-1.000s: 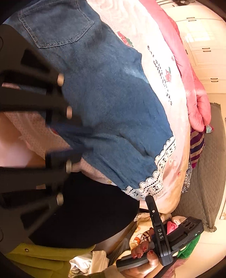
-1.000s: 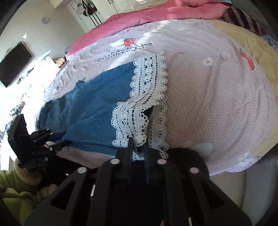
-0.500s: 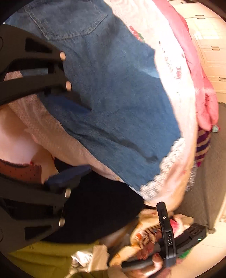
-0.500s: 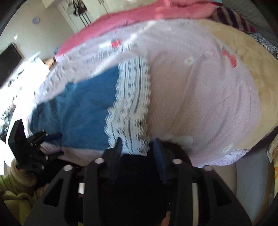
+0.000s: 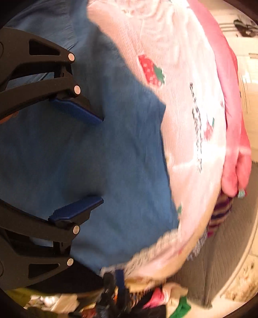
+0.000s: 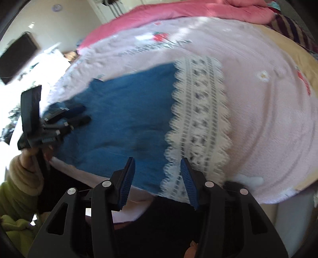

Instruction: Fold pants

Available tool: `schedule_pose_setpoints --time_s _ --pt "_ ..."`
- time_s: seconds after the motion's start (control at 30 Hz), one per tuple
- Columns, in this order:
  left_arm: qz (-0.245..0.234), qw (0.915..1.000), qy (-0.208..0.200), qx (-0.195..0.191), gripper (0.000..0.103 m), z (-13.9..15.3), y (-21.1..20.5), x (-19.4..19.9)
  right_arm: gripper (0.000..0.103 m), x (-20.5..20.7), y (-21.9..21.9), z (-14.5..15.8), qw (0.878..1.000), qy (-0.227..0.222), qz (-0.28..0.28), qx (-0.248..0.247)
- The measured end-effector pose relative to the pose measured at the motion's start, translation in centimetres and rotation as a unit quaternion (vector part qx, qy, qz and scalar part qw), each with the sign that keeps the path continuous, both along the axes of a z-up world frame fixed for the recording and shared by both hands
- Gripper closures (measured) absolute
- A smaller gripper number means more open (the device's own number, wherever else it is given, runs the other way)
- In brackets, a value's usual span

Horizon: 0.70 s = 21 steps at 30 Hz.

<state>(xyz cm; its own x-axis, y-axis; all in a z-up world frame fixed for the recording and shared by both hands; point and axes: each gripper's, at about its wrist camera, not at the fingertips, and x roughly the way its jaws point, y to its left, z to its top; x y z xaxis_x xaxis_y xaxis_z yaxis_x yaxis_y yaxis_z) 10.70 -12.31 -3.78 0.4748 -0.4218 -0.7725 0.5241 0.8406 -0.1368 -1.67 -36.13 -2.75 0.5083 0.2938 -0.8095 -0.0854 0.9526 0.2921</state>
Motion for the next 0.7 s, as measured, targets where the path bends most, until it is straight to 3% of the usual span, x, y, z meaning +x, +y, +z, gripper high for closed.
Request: schedule_pose_setpoints --time_s 0.1,0.33,0.43,0.5,0.57,0.7 --pt "0.013 0.9998 0.002 0.016 0.035 -0.3 -0.1 1.8 0.057 -0.2 -0.6 -0.5 1.000 0.005 -0.003 0.020" --pt "0.039 0.9988 0.025 0.014 0.035 -0.1 0.4 4.5 0.055 0.2 0.6 -0.7 1.000 0.013 0.005 -0.012" --pt "0.036 0.9987 0.016 -0.033 0.035 1.0 1.6 3.7 0.050 -0.6 0.5 1.2 1.000 -0.018 0.016 0.011" --pt "0.031 0.9972 0.003 -0.069 0.029 2.5 2.9 2.6 0.039 -1.3 0.3 3.7 0.997 -0.071 0.025 0.013" --pt "0.026 0.9976 -0.030 -0.056 0.022 3.8 3.3 1.9 0.028 -0.8 0.2 5.6 0.993 -0.110 0.030 -0.004" --pt "0.015 0.9982 -0.059 0.003 0.015 5.1 3.0 3.1 0.027 3.3 -1.0 6.7 0.991 -0.129 0.006 -0.039"
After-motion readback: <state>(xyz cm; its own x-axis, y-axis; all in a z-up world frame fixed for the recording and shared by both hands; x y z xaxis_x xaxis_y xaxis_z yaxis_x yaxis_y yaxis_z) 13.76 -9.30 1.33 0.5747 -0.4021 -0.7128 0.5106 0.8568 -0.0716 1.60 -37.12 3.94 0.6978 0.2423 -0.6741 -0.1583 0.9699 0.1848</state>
